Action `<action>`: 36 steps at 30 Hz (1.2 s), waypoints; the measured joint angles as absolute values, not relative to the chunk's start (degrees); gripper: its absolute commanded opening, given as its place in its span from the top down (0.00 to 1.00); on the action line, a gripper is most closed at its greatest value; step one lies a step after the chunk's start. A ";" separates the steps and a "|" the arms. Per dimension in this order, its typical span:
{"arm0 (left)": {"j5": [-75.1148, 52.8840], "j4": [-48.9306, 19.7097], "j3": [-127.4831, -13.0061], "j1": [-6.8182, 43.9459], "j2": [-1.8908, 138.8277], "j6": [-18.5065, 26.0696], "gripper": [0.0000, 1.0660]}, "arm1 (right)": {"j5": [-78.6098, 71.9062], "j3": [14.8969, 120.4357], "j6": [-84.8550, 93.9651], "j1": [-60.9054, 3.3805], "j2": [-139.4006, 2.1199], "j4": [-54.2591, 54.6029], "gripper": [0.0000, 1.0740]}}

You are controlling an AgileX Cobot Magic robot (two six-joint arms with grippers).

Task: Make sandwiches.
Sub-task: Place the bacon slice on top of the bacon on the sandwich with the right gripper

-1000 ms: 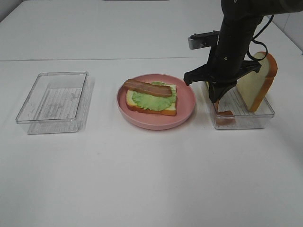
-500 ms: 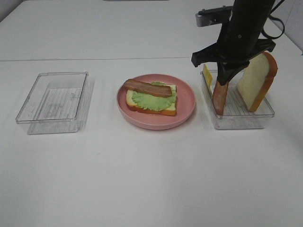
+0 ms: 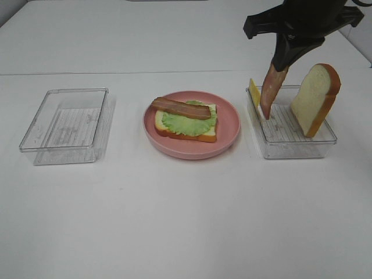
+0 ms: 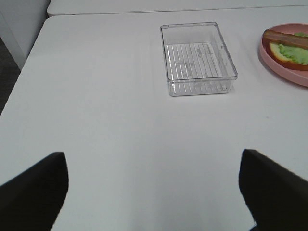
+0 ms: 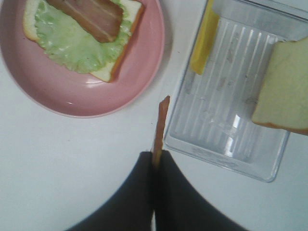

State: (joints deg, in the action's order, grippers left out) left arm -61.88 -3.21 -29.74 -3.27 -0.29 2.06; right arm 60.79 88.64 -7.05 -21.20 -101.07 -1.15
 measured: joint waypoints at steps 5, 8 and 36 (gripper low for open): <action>-61.88 -3.21 -29.74 -3.27 -0.29 2.06 0.17 | 56.61 89.78 -7.05 -26.07 -101.07 -0.34 1.00; -61.88 -3.21 -29.74 -3.27 -0.29 2.06 0.17 | 54.66 91.50 -7.05 -28.30 -101.70 1.38 1.00; -61.88 -3.21 -29.74 -3.27 -0.29 2.06 0.17 | 50.48 106.05 -5.90 -31.34 -121.12 12.49 1.00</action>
State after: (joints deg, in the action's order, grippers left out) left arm -61.88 -3.21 -29.74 -3.27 -0.29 2.06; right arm 50.48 106.05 -5.90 -31.34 -121.12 12.49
